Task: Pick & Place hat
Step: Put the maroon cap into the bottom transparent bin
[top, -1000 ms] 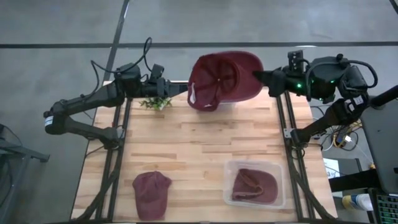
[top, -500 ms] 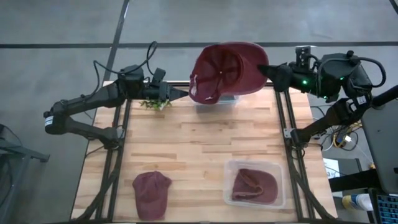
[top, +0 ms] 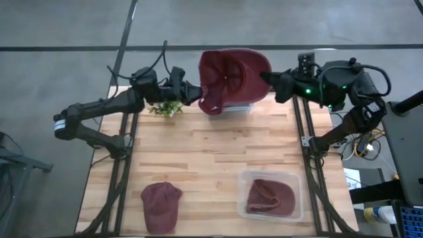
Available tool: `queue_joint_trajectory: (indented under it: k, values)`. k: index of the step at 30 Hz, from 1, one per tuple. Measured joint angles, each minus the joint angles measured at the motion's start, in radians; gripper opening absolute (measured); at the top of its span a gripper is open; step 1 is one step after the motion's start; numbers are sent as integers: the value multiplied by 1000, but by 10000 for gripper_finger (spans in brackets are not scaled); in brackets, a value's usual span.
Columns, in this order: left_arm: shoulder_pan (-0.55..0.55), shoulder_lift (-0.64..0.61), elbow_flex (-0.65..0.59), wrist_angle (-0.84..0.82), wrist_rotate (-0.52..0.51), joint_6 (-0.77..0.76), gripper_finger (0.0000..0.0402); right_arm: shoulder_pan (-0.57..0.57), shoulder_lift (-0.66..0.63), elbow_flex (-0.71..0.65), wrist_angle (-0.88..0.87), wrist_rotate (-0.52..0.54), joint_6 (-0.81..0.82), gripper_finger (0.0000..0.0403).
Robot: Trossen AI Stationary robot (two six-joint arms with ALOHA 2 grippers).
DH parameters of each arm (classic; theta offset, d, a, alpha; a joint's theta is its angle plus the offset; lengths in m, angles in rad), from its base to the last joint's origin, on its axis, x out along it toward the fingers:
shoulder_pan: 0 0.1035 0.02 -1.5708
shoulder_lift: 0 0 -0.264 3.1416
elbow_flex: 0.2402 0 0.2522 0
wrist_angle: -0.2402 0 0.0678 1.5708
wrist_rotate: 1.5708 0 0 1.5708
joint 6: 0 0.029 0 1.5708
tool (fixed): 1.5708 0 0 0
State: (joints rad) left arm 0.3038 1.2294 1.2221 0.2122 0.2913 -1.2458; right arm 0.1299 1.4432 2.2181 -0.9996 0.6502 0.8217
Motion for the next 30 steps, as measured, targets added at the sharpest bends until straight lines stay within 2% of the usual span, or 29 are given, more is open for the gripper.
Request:
queue_joint_trajectory:
  k: [3, 9, 16, 22, 24, 27, 30]
  values:
    - [0, 12, 0, 81, 4, -32, 106, -3, 20, 0, 2, -3, -14, 11]
    - [4, 31, 37, 86, 4, -31, 106, -15, 70, 0, 17, -31, -22, 11]
    - [4, 77, 108, 84, 3, -23, 106, -48, 153, 0, 106, -139, -77, 11]
    - [8, 105, 185, -33, 38, -12, 106, -78, 193, 3, 142, -135, -99, 11]
    - [14, 105, 203, -81, 79, -10, 106, -84, 196, 0, 153, -143, -104, 11]
    - [39, 109, 224, -131, 218, -53, 106, -89, 194, -14, 181, -154, -129, 11]
    - [56, 105, 250, -251, 299, -94, 106, -93, 192, -17, 194, -150, -143, 11]
